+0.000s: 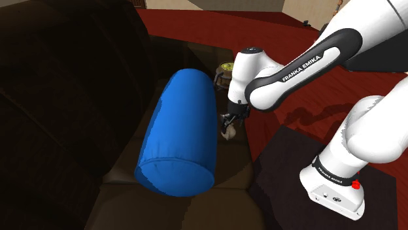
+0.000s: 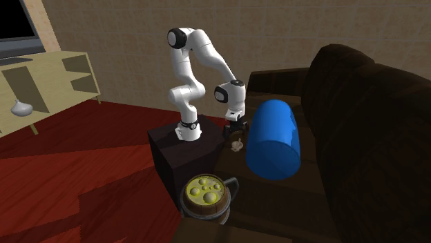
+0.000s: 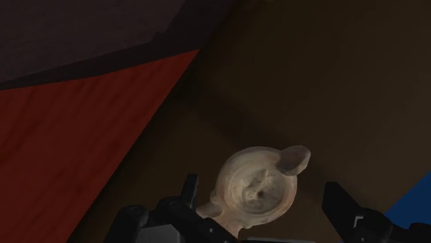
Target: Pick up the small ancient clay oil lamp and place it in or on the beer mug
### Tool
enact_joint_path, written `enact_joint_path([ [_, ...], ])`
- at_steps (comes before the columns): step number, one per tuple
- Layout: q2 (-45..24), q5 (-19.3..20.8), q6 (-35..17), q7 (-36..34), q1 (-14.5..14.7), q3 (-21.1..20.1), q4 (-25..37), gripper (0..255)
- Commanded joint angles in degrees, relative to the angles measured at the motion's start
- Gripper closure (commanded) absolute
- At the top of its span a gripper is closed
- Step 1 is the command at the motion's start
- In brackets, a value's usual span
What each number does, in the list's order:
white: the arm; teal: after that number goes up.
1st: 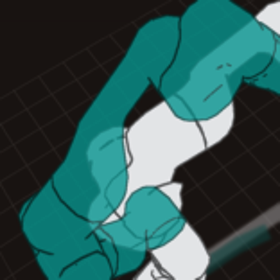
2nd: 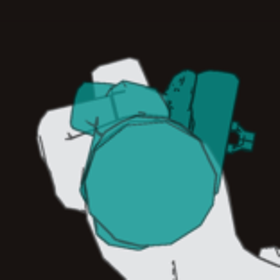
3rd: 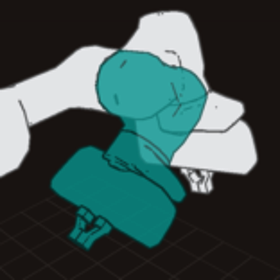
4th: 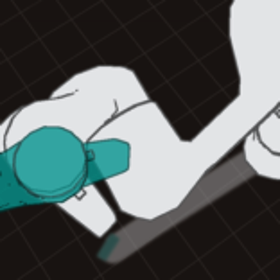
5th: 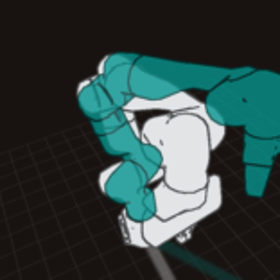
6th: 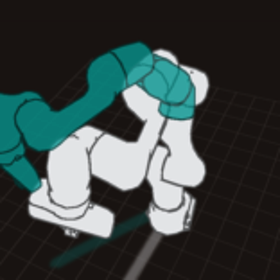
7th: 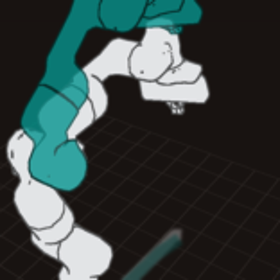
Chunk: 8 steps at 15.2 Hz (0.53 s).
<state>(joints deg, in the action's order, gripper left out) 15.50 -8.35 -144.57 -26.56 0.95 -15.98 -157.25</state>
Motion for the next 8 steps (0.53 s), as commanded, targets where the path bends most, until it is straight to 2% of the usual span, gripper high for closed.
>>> enact_joint_path([
  [1,-1.79,0.26,-1.94,-0.44,-0.08,-0.40,-0.12,0],
  [4,-4.13,0.80,-4.60,-0.86,-0.34,-0.71,-0.48,0],
  [8,-4.13,0.80,-4.60,-0.86,-0.34,-0.70,-0.48,0],
])
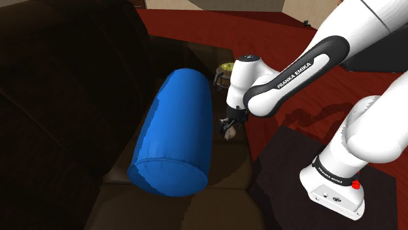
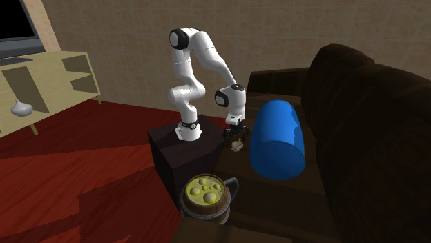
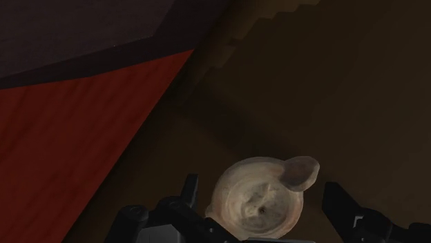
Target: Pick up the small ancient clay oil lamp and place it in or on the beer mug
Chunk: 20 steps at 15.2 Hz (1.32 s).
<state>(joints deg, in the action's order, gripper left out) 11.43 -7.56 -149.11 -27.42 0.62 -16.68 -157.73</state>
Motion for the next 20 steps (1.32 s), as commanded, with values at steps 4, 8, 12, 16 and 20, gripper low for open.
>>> enact_joint_path([
  [4,-0.04,0.01,-0.04,-0.01,-0.01,0.00,0.00,0],
  [8,-0.04,0.02,-0.01,-0.01,-0.01,0.00,0.03,255],
  [12,0.01,0.01,0.00,0.07,-0.03,0.05,-0.01,255],
  [16,1.70,-0.39,2.02,0.29,0.18,0.20,0.35,255],
  [20,4.95,-0.93,6.13,0.71,0.49,0.65,1.24,255],
])
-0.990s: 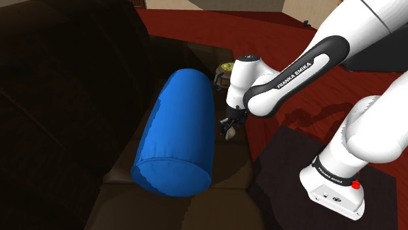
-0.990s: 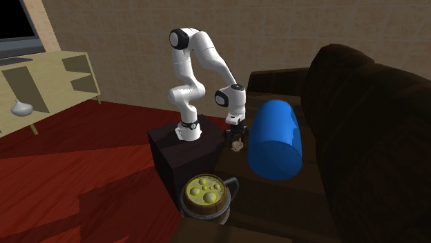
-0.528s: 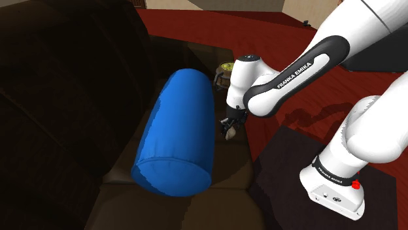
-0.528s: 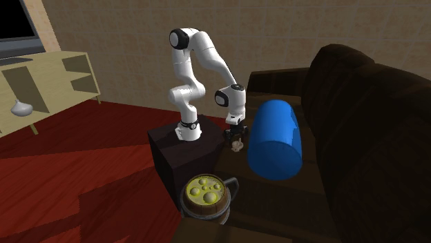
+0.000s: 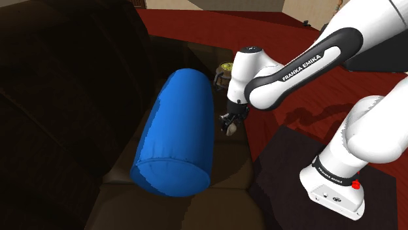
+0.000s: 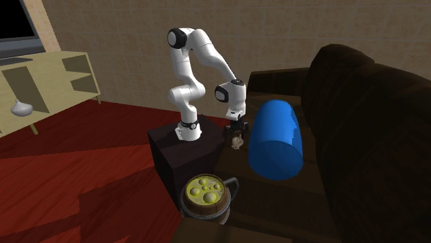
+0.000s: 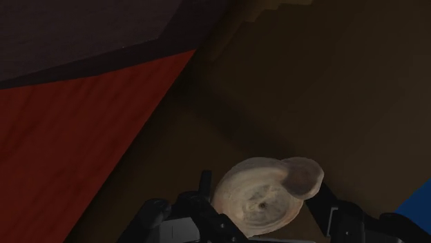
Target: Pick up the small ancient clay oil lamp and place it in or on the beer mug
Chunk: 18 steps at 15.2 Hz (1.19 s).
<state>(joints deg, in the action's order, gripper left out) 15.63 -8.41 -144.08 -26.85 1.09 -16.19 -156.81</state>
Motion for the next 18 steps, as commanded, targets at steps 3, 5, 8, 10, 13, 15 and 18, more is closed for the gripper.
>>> enact_joint_path([
  [3,2.97,-0.31,4.13,0.35,0.19,0.49,1.15,255],
  [5,4.36,-0.40,6.13,0.46,0.27,0.71,1.77,255],
  [8,4.96,-0.40,6.99,0.53,0.28,0.84,2.07,255],
  [10,1.42,1.75,6.74,-2.93,-0.71,-0.98,4.02,0],
  [13,-5.88,6.81,5.93,-9.94,-2.57,-4.03,7.62,0],
  [15,-7.28,7.48,4.10,-10.43,-2.71,-4.10,7.12,0],
  [18,-9.50,8.66,1.34,-11.30,-3.04,-4.27,6.47,0],
])
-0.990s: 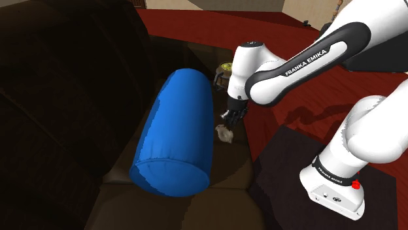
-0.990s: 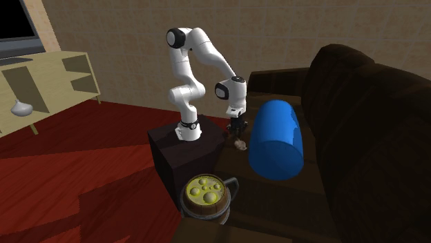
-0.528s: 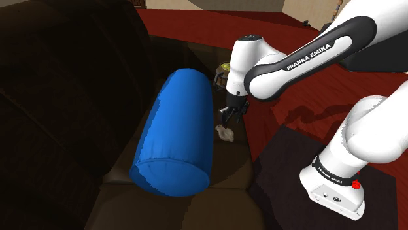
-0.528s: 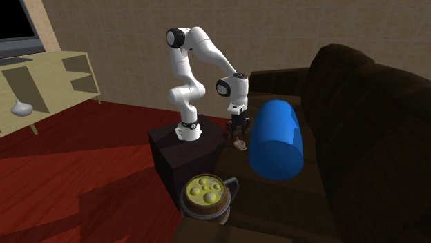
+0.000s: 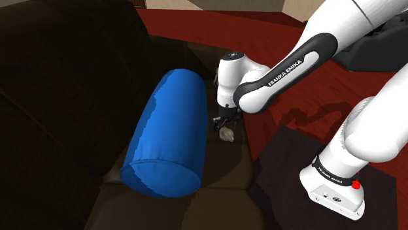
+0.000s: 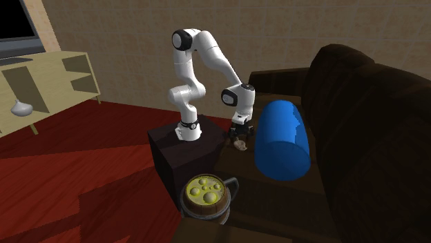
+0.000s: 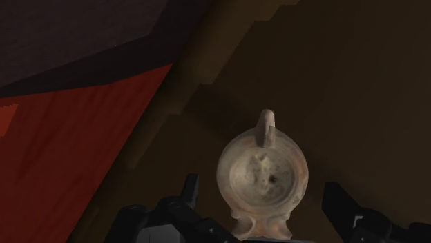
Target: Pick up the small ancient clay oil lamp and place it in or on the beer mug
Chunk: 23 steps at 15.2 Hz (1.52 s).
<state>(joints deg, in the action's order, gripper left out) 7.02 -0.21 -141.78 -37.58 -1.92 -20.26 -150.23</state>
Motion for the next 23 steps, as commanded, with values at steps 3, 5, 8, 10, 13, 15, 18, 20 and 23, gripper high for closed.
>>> enact_joint_path([
  [3,-2.12,1.18,-2.40,-1.10,-0.21,-0.26,-0.40,0],
  [5,-2.13,1.19,-2.40,-1.11,-0.21,-0.26,-0.40,0],
  [8,-2.13,1.19,-2.40,-1.11,-0.21,-0.26,-0.40,0],
  [10,-2.12,1.19,-2.39,-1.10,-0.21,-0.26,-0.39,0],
  [13,-2.12,1.19,-2.39,-1.10,-0.21,-0.26,-0.39,255],
  [15,-2.12,1.19,-2.39,-1.10,-0.21,-0.26,-0.39,255],
  [18,-2.12,1.19,-2.39,-1.11,-0.21,-0.26,-0.39,255],
  [20,-2.13,1.19,-2.40,-1.11,-0.21,-0.26,-0.40,255],
  [23,0.27,-0.18,0.33,-0.03,0.09,-0.09,0.09,255],
])
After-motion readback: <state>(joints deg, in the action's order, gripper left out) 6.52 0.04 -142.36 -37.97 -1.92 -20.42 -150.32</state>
